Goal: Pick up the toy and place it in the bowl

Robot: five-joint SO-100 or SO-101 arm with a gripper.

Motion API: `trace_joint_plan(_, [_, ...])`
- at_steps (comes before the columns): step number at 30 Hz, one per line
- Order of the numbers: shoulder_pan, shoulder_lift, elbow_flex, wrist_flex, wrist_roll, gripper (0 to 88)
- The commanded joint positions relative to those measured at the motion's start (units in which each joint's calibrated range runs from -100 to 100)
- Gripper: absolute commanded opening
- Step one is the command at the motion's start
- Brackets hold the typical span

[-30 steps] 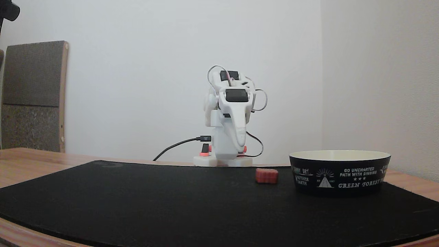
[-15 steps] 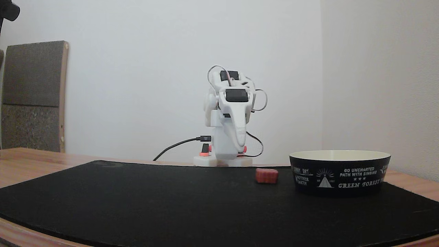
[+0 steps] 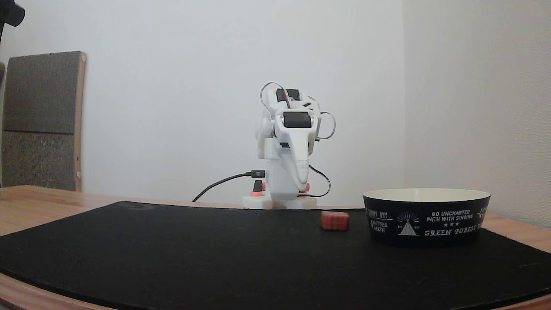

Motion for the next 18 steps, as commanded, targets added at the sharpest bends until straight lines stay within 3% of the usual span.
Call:
trace_joint_plan(1, [0.2, -0.5, 0.6, 0.4, -0.1, 4.8])
trace_joint_plan(8, [0.2, -0.5, 0.7, -0.1, -0.1, 6.9])
trace_joint_plan(10, [0.3, -0.5, 0.9, -0.6, -0.1, 18.0])
trace_joint_plan(11, [0.1, -0.5, 0.6, 0.4, -0.3, 32.0])
trace_joint_plan(12, [0.1, -0.5, 0.3, 1.6, -0.2, 36.3])
trace_joint_plan(18, [0.4, -0.5, 0.2, 2.0, -0.2, 26.9])
